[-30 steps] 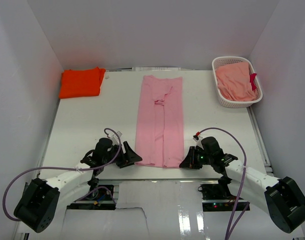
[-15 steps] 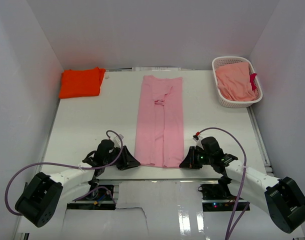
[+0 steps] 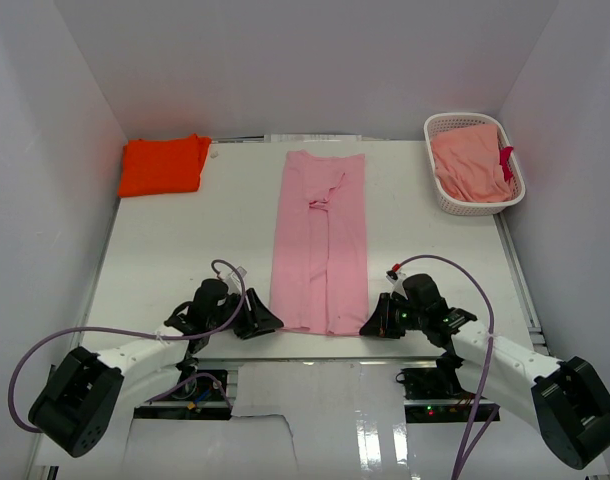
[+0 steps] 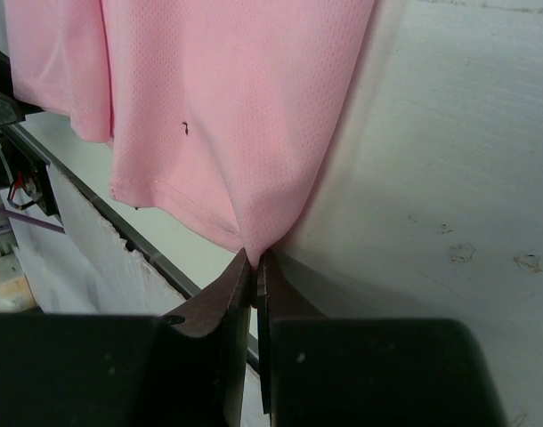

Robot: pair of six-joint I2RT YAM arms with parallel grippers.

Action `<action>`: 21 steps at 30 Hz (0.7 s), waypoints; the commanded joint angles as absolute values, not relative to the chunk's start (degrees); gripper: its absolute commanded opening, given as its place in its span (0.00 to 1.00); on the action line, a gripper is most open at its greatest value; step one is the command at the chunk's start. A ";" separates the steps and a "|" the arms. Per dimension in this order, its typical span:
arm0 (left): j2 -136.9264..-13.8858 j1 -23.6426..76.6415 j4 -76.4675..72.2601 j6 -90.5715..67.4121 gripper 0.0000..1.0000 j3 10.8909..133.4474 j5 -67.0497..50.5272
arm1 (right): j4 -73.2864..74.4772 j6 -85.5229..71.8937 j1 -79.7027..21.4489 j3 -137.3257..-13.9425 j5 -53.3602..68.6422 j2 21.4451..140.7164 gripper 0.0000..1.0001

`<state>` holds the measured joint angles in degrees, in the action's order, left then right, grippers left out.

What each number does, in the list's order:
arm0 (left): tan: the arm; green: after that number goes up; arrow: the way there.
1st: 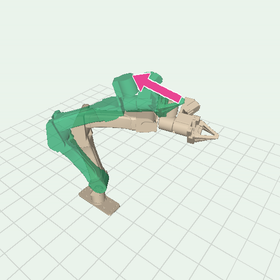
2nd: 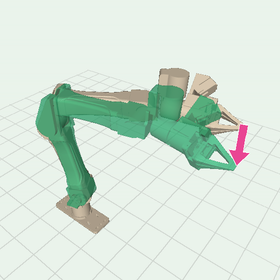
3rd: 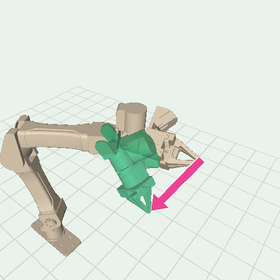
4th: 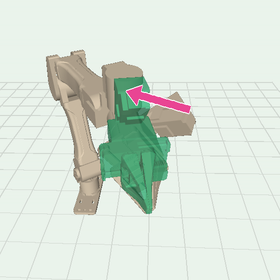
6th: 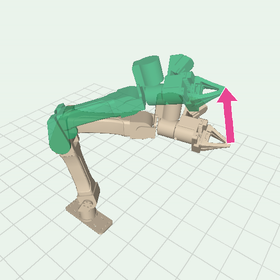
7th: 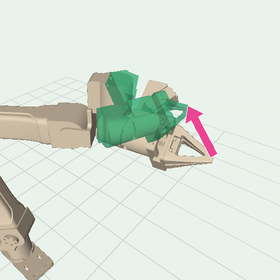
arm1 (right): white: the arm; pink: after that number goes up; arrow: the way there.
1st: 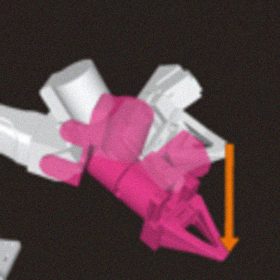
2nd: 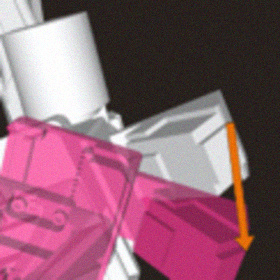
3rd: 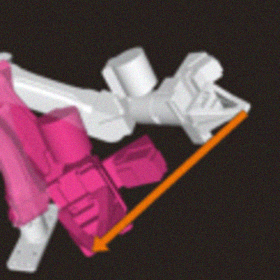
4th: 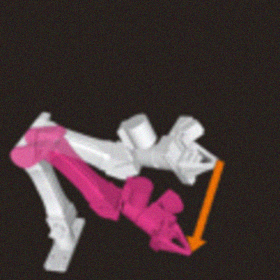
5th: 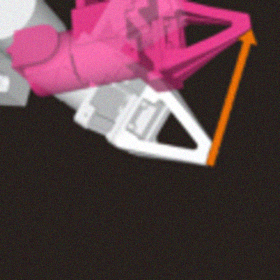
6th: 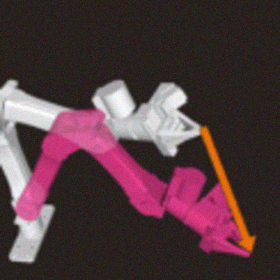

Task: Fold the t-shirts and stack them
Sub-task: Grab the bottom of the folded rectangular tshirt with both arms

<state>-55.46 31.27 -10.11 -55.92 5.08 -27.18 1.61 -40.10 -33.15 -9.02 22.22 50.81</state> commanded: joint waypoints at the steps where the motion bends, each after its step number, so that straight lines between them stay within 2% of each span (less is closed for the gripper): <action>1: -55.54 31.46 -7.12 -55.11 0.54 3.95 -23.56 | 3.69 -39.02 -33.49 -9.76 20.65 50.10 0.08; 8: -59.15 31.46 -7.56 -54.67 0.51 4.57 -22.50 | 4.04 -38.94 -33.49 -9.49 20.57 49.66 0.08; 14: -59.94 31.46 -8.00 -54.49 0.35 4.66 -22.06 | 3.87 -39.02 -33.57 -9.41 20.65 49.48 0.08; 16: -60.99 31.55 -8.43 -54.23 0.25 4.57 -22.50 | 3.87 -39.02 -33.49 -9.40 20.65 49.39 0.08; 21: -62.40 31.81 -12.73 -54.75 0.09 3.60 -24.52 | 4.13 -38.50 -33.49 -10.02 20.74 49.83 0.08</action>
